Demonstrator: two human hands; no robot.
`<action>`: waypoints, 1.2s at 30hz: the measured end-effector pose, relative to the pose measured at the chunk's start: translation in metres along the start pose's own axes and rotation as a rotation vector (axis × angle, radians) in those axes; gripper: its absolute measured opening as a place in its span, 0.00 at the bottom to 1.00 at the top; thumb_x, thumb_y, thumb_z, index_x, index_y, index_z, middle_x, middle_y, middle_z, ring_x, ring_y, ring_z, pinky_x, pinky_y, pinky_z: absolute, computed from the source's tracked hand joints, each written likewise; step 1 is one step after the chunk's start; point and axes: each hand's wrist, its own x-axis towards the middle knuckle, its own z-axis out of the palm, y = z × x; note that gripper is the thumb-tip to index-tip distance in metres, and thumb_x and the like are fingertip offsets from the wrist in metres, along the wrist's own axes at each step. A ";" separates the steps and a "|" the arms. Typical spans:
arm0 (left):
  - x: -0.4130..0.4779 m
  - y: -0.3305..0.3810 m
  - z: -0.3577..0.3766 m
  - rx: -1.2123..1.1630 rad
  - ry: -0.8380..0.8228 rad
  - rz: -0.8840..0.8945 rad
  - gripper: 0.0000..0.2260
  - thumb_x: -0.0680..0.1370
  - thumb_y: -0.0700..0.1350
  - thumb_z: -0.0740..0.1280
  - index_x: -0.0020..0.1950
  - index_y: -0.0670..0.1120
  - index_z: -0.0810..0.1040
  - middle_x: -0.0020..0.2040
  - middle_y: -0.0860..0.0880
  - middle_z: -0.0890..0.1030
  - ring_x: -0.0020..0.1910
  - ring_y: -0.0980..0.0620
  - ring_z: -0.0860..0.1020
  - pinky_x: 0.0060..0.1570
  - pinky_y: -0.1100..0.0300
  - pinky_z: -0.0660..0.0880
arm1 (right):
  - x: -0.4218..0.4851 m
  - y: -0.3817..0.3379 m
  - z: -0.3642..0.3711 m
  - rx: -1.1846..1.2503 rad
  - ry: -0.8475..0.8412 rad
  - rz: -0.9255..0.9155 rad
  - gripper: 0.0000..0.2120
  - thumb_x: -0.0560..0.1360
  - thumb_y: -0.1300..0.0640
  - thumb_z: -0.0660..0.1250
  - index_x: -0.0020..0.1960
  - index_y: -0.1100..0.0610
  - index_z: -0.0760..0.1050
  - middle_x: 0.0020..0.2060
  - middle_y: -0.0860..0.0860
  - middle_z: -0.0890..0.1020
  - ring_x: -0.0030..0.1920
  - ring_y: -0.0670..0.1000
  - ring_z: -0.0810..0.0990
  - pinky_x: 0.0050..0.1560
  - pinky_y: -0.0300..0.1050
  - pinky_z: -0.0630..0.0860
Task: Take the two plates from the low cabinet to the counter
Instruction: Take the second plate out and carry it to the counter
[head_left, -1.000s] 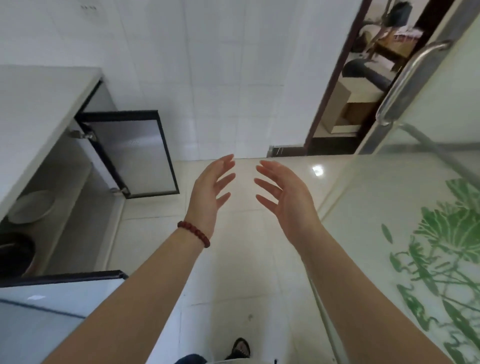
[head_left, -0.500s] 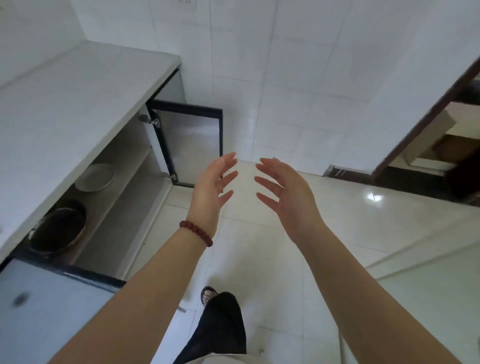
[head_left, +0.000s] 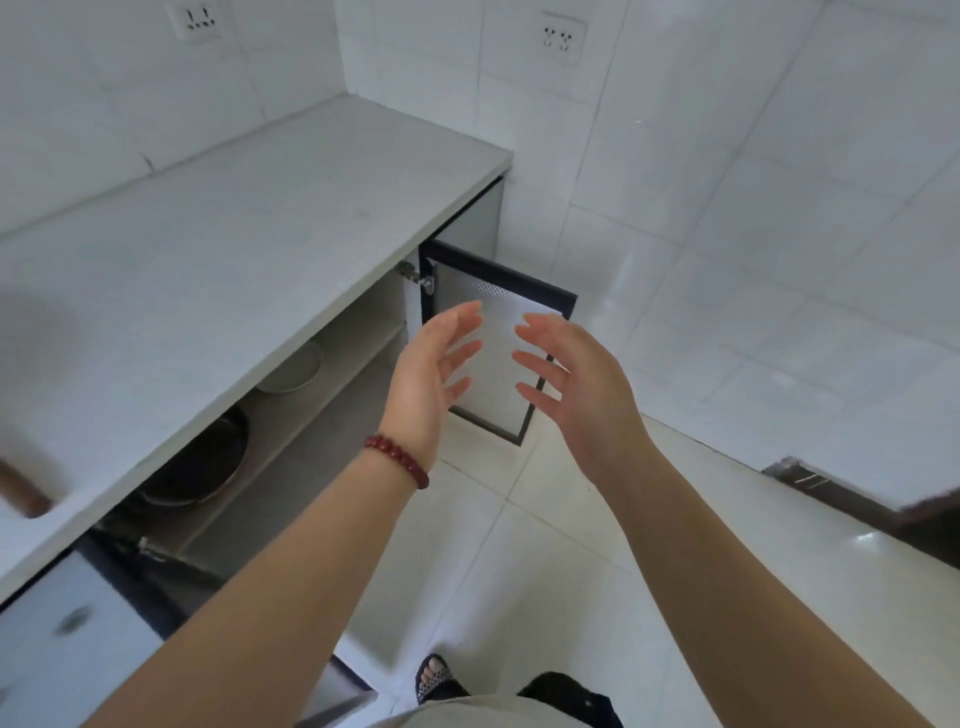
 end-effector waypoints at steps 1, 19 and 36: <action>0.008 0.001 -0.006 0.001 0.023 0.002 0.15 0.71 0.57 0.58 0.53 0.58 0.79 0.59 0.55 0.80 0.58 0.56 0.77 0.62 0.50 0.70 | 0.011 0.000 0.007 -0.002 -0.026 0.011 0.15 0.73 0.47 0.66 0.56 0.52 0.79 0.53 0.47 0.83 0.54 0.48 0.81 0.55 0.49 0.77; 0.182 -0.002 -0.049 -0.106 0.546 0.051 0.16 0.71 0.57 0.59 0.53 0.58 0.81 0.56 0.58 0.82 0.55 0.58 0.79 0.60 0.52 0.70 | 0.250 0.000 0.089 -0.164 -0.604 0.140 0.13 0.72 0.45 0.63 0.51 0.48 0.80 0.53 0.47 0.83 0.53 0.46 0.81 0.52 0.48 0.77; 0.232 -0.047 -0.075 -0.111 0.675 -0.009 0.17 0.72 0.55 0.56 0.57 0.58 0.78 0.58 0.56 0.81 0.58 0.56 0.77 0.62 0.52 0.68 | 0.330 0.051 0.119 -0.234 -0.706 0.279 0.11 0.77 0.49 0.60 0.51 0.50 0.79 0.54 0.48 0.82 0.55 0.48 0.80 0.55 0.49 0.76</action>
